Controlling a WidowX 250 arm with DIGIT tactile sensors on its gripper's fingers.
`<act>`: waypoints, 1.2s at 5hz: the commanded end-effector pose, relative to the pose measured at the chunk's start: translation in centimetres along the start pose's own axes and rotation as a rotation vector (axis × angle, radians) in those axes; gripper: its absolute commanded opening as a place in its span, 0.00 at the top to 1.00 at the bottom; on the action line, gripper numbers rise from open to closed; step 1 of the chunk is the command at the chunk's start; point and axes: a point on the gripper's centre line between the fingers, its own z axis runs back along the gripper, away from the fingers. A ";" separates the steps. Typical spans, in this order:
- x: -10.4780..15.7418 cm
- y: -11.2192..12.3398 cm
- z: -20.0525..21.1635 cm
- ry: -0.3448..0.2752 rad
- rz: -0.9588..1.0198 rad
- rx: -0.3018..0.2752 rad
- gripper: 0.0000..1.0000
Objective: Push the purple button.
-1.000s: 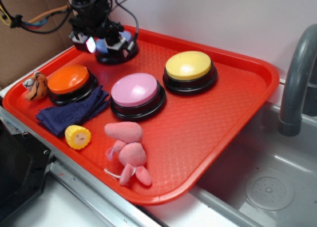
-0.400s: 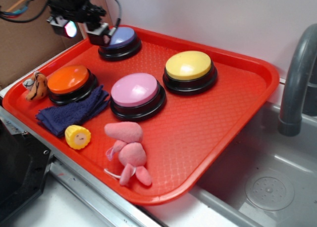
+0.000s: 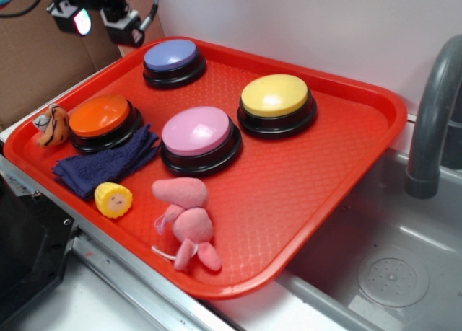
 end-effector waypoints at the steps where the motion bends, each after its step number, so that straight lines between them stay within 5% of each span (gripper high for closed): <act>1: 0.7 -0.2 1.8 -0.060 -0.012 -0.007 0.00; 3: -0.1 -0.4 2.2 -0.038 0.010 -0.061 0.00; 6: -3.0 -1.4 3.5 -0.070 -0.037 -0.067 0.00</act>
